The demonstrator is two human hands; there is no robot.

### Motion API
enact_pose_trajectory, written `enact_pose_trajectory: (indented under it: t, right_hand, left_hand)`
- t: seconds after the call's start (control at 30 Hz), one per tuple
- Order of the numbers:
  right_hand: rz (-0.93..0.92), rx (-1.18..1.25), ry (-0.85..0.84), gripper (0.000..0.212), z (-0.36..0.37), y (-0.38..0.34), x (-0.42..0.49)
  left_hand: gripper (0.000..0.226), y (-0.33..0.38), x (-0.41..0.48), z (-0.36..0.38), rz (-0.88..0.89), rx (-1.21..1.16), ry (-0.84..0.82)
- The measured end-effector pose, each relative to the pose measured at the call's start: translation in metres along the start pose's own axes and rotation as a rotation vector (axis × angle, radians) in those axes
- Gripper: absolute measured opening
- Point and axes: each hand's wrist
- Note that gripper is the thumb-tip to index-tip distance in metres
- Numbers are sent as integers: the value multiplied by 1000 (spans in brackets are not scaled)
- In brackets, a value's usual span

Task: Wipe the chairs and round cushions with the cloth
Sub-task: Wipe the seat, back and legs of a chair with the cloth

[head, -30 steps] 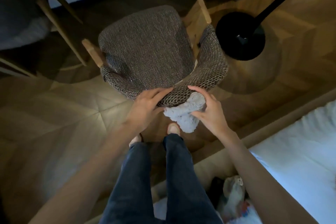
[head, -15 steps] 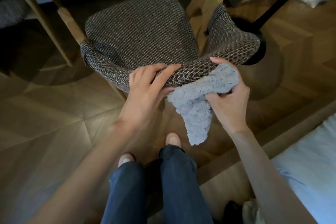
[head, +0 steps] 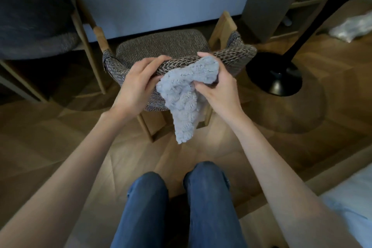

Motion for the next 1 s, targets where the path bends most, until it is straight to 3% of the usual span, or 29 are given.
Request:
enact_pose_trajectory:
  t: [0.2,0.33,0.47,0.57,0.73,0.8,0.87,1.0]
  right_hand:
    - [19,-9,-62,58,-8,-15,-32]
    - [69,-62,-147,41,-25,-26,-64]
    - [-101,-301,-246,20,-41,-37,-85]
    - [-232,-469,-215,17,-51,-44,-97]
    - [-407,-583,-338,21,-58,-66,-114]
    - [-405,-598,-343,23,-59,-73,-120]
    - [-361,-588,-286,22,-61,-77,-121]
    - [-208,-578,-201,17,-67,-64,-115]
  left_hand:
    - [35,39,-43,-20,-138,-161,164]
    - [62,60,-81,-11,-170,-200,-109]
    - [48,76,-109,-7,-144,-245,-109]
    - [65,85,-128,-6,-195,-352,-237]
    - [69,83,-141,0,-87,-112,-108]
    - [54,86,-143,4,-63,-47,-132]
    - [23,90,-143,5,-48,-21,-175]
    - [16,95,-139,0,-232,-219,-284]
Point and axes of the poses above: each hand's wrist, its own x-axis towards the middle knuckle, its own z-axis out of the palm, y = z × x, and after that the axes turned 11 degrees about -z, right-handed
